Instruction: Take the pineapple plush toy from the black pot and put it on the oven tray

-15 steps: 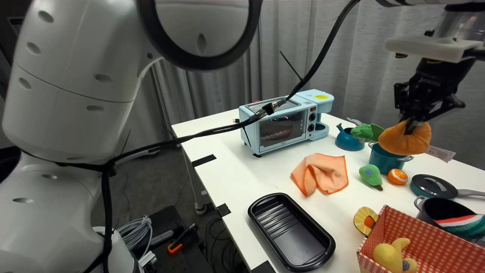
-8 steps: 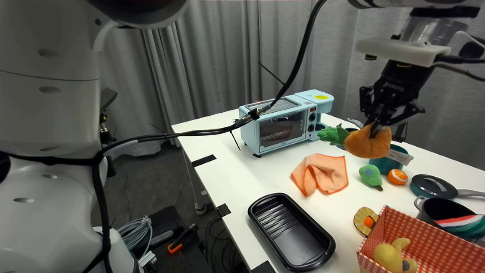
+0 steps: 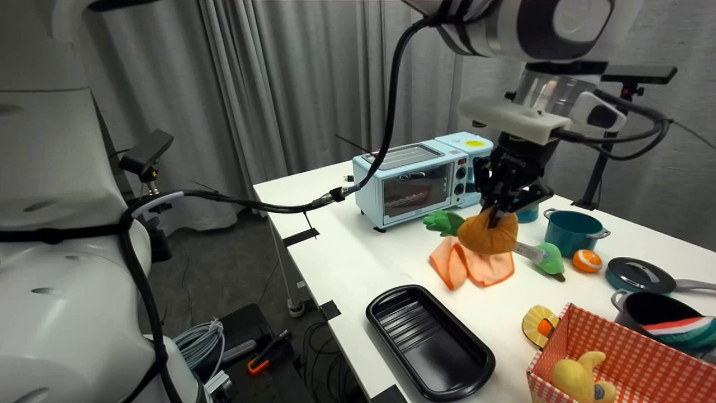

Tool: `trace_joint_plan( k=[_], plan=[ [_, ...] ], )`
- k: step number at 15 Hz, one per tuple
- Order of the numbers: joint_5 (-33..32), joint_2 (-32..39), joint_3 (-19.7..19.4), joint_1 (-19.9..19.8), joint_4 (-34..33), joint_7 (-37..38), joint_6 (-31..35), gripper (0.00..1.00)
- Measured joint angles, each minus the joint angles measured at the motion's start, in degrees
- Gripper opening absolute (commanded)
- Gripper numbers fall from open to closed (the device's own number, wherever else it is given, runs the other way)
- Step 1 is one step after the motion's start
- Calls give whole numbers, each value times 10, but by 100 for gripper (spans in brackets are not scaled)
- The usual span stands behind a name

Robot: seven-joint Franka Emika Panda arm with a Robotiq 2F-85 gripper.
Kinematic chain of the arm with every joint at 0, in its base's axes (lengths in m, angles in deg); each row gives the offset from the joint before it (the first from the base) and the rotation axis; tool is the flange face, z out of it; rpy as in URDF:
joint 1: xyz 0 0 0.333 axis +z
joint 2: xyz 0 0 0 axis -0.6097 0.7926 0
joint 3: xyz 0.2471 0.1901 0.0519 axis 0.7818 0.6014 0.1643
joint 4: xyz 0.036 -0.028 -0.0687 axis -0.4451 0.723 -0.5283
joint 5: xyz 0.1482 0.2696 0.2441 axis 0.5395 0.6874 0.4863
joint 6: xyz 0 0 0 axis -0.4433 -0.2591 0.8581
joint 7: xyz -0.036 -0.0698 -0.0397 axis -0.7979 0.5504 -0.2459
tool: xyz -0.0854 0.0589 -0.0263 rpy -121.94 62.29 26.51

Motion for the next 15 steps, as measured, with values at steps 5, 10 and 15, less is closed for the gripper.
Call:
trace_joint_plan(
  k=[5,10,15],
  plan=[
    [-8,-70,-2,30,165,2,113,3],
    [-40,-137,-4,41,327,4,226,3],
    [-62,-154,-4,46,412,39,339,3]
  ],
)
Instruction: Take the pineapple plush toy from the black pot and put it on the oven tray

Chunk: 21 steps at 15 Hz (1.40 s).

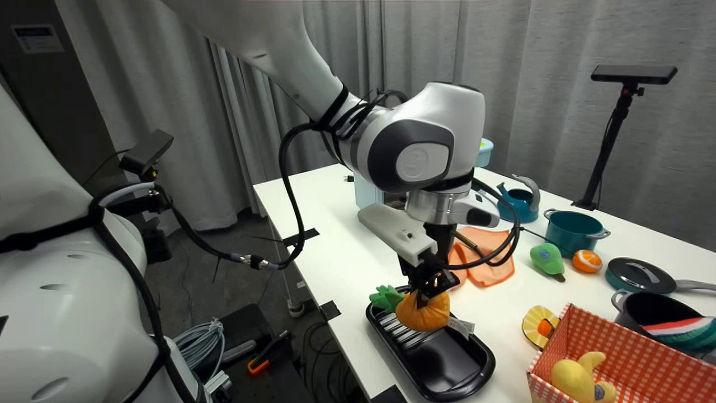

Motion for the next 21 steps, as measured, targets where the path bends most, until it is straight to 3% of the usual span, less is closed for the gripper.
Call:
trace_joint_plan(
  k=[4,5,7,14,21],
  plan=[
    [-3,4,2,18,13,49,49,3],
    [-6,6,3,21,13,62,56,39],
    [-19,9,4,26,13,88,69,45],
    [-63,27,-1,26,-11,149,75,98],
    [-61,45,-29,23,-73,150,74,100]
  ],
)
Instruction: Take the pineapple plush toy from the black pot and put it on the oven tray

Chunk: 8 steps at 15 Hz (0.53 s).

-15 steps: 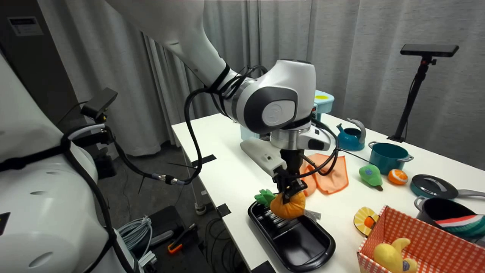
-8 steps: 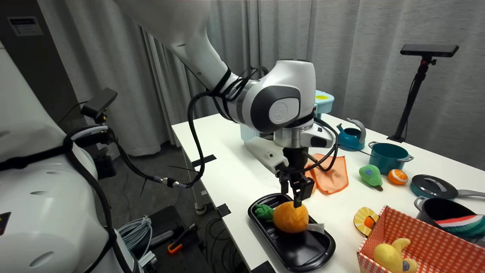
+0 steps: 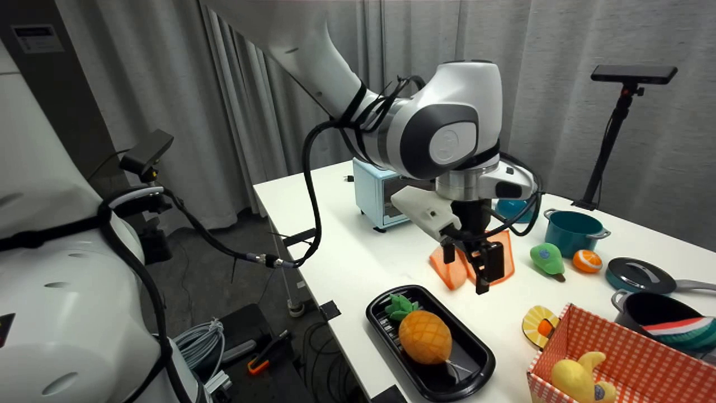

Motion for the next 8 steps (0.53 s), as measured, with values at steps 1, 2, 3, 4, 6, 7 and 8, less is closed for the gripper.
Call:
trace_joint_plan(
  k=[1,2,3,4,6,7,8],
  plan=[
    [1,3,-4,0,-10,0,0,100],
    [3,5,-9,-1,-19,0,-1,100],
    [4,8,-12,-2,-28,0,-1,100],
    [5,11,-16,-2,-37,0,-1,100],
    [9,17,-21,-2,-54,0,-1,100],
    [12,20,-24,-2,-61,0,-1,100],
    [16,22,-25,-3,-69,0,-2,100]
  ],
)
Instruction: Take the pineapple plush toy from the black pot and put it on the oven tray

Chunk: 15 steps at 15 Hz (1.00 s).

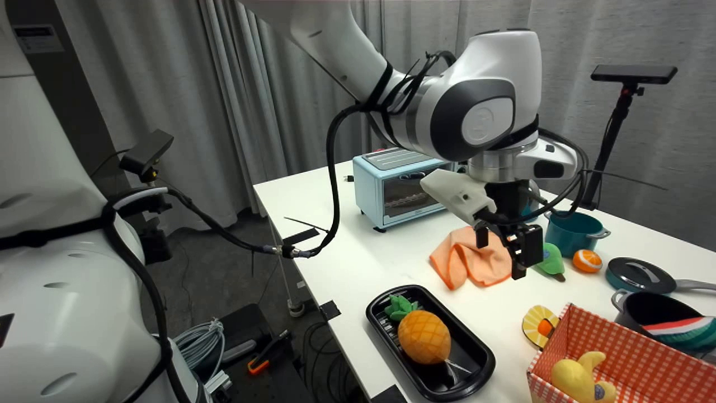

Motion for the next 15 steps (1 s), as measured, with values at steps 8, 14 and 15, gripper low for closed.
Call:
trace_joint_plan(
  k=[8,14,15],
  plan=[
    [21,17,-12,-3,-44,0,-11,100],
    [21,19,-12,-3,-46,0,-13,100],
    [21,19,-12,-3,-46,0,-13,100]
  ],
)
